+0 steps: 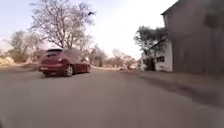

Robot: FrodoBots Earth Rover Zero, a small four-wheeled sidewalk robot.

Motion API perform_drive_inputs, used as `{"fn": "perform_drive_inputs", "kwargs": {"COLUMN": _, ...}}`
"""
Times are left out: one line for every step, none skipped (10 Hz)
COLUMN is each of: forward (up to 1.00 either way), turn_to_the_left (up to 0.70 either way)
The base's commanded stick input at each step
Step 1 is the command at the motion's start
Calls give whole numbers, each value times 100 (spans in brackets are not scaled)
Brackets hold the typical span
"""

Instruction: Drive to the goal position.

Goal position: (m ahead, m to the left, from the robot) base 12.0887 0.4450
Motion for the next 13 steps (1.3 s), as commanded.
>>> {"fn": "perform_drive_inputs", "kwargs": {"forward": 70, "turn_to_the_left": 0}}
{"fn": "perform_drive_inputs", "kwargs": {"forward": 70, "turn_to_the_left": 0}}
{"fn": "perform_drive_inputs", "kwargs": {"forward": 70, "turn_to_the_left": 0}}
{"fn": "perform_drive_inputs", "kwargs": {"forward": 70, "turn_to_the_left": 0}}
{"fn": "perform_drive_inputs", "kwargs": {"forward": 70, "turn_to_the_left": 0}}
{"fn": "perform_drive_inputs", "kwargs": {"forward": 70, "turn_to_the_left": 0}}
{"fn": "perform_drive_inputs", "kwargs": {"forward": 70, "turn_to_the_left": 0}}
{"fn": "perform_drive_inputs", "kwargs": {"forward": 70, "turn_to_the_left": 0}}
{"fn": "perform_drive_inputs", "kwargs": {"forward": 70, "turn_to_the_left": 0}}
{"fn": "perform_drive_inputs", "kwargs": {"forward": 70, "turn_to_the_left": 0}}
{"fn": "perform_drive_inputs", "kwargs": {"forward": 70, "turn_to_the_left": 0}}
{"fn": "perform_drive_inputs", "kwargs": {"forward": 70, "turn_to_the_left": 0}}
{"fn": "perform_drive_inputs", "kwargs": {"forward": 70, "turn_to_the_left": 0}}
